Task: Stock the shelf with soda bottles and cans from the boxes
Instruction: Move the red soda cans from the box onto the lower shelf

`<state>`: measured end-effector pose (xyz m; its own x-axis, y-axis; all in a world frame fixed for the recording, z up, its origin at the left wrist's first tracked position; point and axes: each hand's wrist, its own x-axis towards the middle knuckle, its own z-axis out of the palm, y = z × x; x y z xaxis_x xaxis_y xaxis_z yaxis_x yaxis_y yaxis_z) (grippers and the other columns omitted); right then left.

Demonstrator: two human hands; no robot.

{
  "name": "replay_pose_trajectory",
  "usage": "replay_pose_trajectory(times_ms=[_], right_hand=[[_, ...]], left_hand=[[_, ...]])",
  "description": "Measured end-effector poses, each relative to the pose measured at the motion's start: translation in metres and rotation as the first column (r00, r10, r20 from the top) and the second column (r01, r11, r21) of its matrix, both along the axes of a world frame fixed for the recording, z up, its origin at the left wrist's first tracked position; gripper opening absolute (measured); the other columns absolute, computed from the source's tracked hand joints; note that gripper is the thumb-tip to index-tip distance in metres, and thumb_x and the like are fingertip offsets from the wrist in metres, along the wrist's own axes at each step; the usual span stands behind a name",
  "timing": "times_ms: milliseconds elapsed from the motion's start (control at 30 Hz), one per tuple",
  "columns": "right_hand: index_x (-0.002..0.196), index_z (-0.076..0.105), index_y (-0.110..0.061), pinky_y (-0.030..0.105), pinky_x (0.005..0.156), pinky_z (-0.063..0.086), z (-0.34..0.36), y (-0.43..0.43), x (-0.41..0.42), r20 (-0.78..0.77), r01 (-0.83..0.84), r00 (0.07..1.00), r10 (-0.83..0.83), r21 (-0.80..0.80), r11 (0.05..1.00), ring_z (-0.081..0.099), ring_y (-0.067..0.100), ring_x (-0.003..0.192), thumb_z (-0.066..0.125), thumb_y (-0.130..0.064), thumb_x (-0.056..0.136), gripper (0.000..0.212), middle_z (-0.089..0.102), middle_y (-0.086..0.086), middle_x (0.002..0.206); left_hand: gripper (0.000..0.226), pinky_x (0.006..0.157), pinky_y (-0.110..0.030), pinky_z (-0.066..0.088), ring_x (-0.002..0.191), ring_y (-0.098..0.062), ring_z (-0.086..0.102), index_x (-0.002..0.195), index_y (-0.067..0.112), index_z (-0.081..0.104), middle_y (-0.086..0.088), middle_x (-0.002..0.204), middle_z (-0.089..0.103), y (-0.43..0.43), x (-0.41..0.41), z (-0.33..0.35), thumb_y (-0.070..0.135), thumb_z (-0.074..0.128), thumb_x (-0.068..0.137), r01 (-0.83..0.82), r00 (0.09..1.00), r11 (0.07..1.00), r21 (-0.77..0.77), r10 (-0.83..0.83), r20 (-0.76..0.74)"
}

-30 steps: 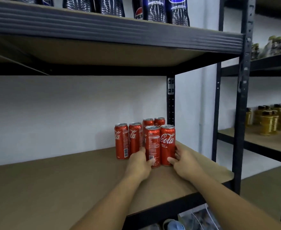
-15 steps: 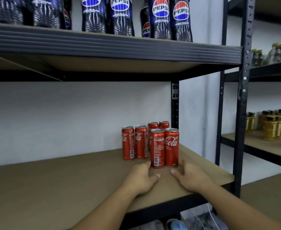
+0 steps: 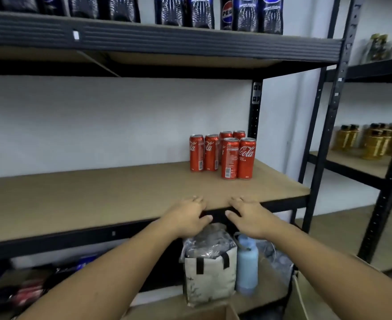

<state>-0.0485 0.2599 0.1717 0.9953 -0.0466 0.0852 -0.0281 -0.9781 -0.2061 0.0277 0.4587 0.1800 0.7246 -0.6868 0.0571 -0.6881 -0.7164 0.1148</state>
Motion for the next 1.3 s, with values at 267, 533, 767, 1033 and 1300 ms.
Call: replay_pose_trajectory(times_ms=[267,533,767,1033,1300], right_hand=[[0.159,0.029,-0.019,0.031,0.118,0.029,-0.007,0.066,-0.071,-0.057,-0.084,0.994,0.095,0.165,0.983,0.034,0.019,0.148,0.042,-0.044,0.106,0.06,0.034,-0.001,0.163],[0.154,0.04,-0.022,0.032,0.112,0.038,-0.104,0.12,-0.134,-0.269,-0.046,0.957,0.108,0.227,0.973,0.044,0.023,0.141,0.051,-0.046,0.102,0.059,0.046,0.002,0.155],[0.128,0.063,-0.019,0.035,0.099,0.049,-0.196,0.152,-0.154,-0.49,0.093,0.869,0.066,0.291,0.952,0.061,0.026,0.12,0.058,-0.04,0.097,0.038,0.066,0.003,0.126],[0.137,0.056,-0.03,0.043,0.101,0.048,-0.275,0.174,-0.159,-0.652,0.336,0.758,0.002,0.394,0.855,0.061,0.024,0.112,0.061,-0.043,0.097,0.043,0.063,0.004,0.129],[0.144,0.048,-0.037,0.048,0.105,0.047,-0.334,0.175,-0.144,-0.715,0.408,0.699,-0.006,0.392,0.824,0.058,0.027,0.123,0.066,-0.045,0.093,0.055,0.059,0.003,0.137]], left_hand=[[0.062,0.122,-0.038,0.026,0.152,-0.021,0.028,0.158,0.016,0.031,-0.005,0.165,0.03,0.063,-0.069,-0.024,0.045,0.046,0.105,0.014,0.998,0.997,-0.075,-0.019,-0.064],[0.047,0.101,-0.035,0.048,0.126,-0.027,0.058,0.144,0.021,0.053,-0.007,0.139,0.062,0.117,-0.135,-0.124,0.039,0.057,0.1,-0.109,0.946,0.994,-0.02,0.097,-0.31],[0.041,0.095,-0.031,0.047,0.117,-0.022,0.059,0.139,0.02,0.057,-0.004,0.134,0.062,0.133,-0.148,-0.207,0.037,0.059,0.101,-0.156,0.841,0.978,0.135,0.203,-0.501],[0.051,0.103,-0.034,0.046,0.123,-0.024,0.057,0.143,0.024,0.053,-0.004,0.142,0.058,0.143,-0.137,-0.267,0.038,0.064,0.094,-0.161,0.773,0.964,0.214,0.257,-0.58],[0.064,0.107,-0.035,0.041,0.134,-0.027,0.05,0.152,0.023,0.043,-0.007,0.152,0.05,0.132,-0.109,-0.325,0.037,0.068,0.095,-0.278,0.7,0.94,0.2,0.341,-0.627]])
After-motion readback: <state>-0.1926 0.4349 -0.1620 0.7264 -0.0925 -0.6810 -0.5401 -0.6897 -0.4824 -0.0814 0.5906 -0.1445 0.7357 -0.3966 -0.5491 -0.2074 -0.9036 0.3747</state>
